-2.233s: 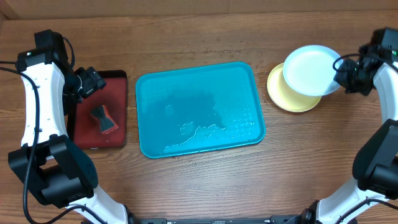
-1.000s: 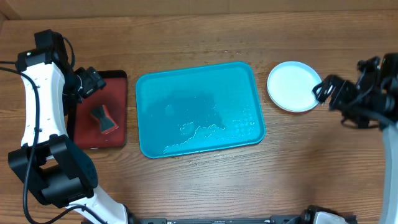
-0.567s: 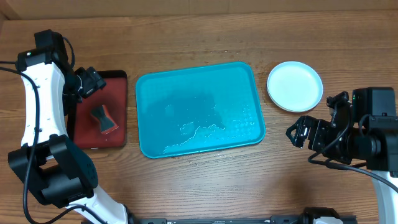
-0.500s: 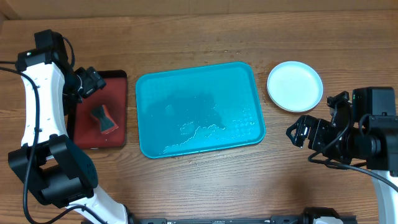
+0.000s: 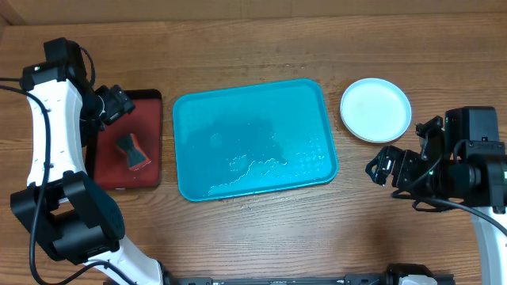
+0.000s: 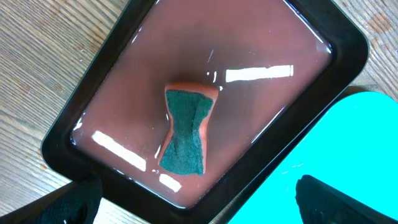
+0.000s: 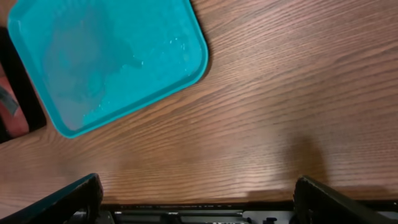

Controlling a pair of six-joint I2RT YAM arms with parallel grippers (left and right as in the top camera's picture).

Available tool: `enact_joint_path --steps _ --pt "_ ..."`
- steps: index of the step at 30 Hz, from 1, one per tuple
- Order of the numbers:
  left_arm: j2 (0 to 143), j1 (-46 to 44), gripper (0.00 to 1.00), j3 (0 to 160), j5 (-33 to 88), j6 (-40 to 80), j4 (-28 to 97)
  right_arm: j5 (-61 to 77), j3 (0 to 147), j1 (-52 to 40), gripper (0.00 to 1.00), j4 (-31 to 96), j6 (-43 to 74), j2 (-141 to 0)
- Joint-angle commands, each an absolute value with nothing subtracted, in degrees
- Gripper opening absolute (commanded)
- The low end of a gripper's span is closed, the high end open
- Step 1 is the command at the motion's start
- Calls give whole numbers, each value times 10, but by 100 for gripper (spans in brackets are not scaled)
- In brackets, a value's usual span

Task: Clean dirty plates on tray and stack at the side

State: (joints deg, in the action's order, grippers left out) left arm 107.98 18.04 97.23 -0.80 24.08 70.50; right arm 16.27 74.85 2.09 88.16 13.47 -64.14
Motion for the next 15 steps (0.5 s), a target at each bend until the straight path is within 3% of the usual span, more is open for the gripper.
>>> enact_joint_path --steps 1,7,15 --pt "1072 183 100 979 -4 247 704 163 741 12 100 863 135 -640" --pt "1072 183 100 979 -4 246 704 161 679 -22 100 766 130 -581" --pt "1072 183 100 979 -4 247 704 160 505 -45 100 616 131 -383"
